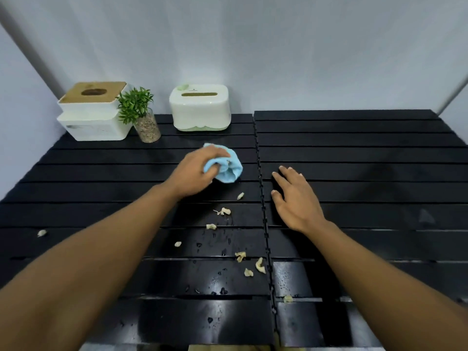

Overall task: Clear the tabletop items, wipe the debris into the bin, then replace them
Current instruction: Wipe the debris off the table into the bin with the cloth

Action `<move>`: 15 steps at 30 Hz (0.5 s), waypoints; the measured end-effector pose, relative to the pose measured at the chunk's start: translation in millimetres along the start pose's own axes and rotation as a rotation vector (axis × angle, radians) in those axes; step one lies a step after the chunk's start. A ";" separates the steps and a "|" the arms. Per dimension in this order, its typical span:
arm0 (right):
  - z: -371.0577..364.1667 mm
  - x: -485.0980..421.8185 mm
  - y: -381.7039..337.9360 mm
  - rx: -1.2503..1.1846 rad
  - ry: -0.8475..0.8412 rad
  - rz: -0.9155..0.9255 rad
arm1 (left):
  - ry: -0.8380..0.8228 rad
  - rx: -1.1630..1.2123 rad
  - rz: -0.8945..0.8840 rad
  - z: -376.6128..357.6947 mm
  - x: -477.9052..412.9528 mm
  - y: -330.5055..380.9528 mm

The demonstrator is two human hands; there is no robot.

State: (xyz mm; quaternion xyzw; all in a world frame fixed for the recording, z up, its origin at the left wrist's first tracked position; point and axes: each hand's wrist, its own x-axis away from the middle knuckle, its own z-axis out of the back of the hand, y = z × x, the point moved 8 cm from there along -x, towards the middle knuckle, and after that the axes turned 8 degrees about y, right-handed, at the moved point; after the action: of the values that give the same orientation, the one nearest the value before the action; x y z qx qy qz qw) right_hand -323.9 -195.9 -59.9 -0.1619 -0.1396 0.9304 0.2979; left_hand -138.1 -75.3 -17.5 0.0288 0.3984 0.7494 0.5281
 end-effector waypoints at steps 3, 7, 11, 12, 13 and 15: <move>-3.3 1.6 -1.3 0.046 0.010 0.020 | -0.068 -0.127 -0.008 -19.3 -8.7 -20.9; -3.7 -0.2 -3.3 0.086 0.014 0.014 | -0.194 -0.113 -0.107 -44.4 13.7 -5.2; -3.0 0.7 -4.2 0.086 -0.009 0.007 | -0.280 -0.069 -0.145 -51.5 57.5 32.1; -2.3 0.9 -5.0 0.090 -0.015 0.008 | -0.296 -0.049 -0.153 -52.9 68.5 44.7; -1.4 1.4 -6.2 0.094 -0.020 0.011 | -0.320 -0.022 -0.158 -54.7 78.6 57.6; 0.4 3.7 -7.7 0.099 -0.037 0.017 | -0.350 0.037 -0.148 -54.0 90.6 77.0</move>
State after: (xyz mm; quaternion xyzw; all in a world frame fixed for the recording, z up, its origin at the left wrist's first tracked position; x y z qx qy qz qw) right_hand -323.0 -187.7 -57.6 -0.1312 -0.0975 0.9414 0.2950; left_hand -262.2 -41.8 -40.2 0.1391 0.3152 0.6847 0.6423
